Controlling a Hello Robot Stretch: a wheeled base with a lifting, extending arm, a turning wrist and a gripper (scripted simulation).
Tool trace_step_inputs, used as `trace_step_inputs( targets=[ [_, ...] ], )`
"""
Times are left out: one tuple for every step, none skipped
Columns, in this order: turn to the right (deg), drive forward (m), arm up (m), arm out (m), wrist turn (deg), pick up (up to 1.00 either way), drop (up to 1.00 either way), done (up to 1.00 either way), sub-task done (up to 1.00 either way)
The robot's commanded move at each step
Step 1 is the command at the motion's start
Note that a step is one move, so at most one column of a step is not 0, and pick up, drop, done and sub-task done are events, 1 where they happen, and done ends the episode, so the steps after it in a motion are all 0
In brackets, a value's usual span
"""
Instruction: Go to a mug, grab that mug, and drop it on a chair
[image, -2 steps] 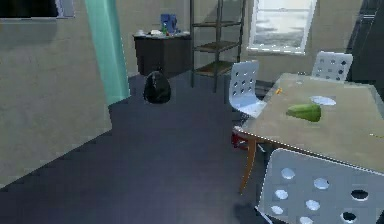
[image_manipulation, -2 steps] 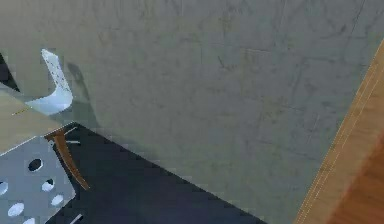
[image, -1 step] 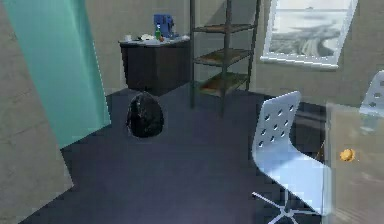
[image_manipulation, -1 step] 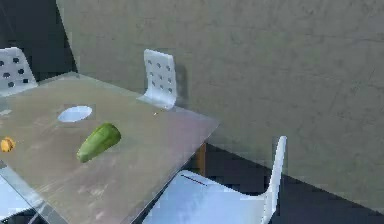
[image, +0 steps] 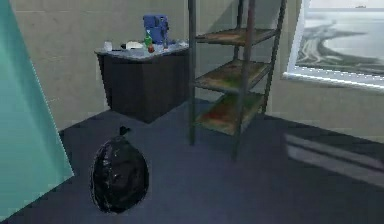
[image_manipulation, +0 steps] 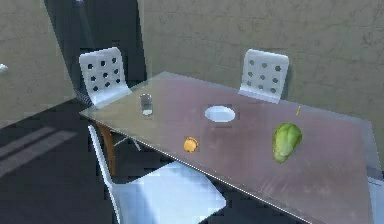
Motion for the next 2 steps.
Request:
trace_step_inputs(
  targets=[
    [3.0,0.0,0.0,0.0,0.0,0.0,0.0,0.0,0.0],
    [0.0,1.0,0.0,0.0,0.0,0.0,0.0,0.0,0.0]
  ],
)
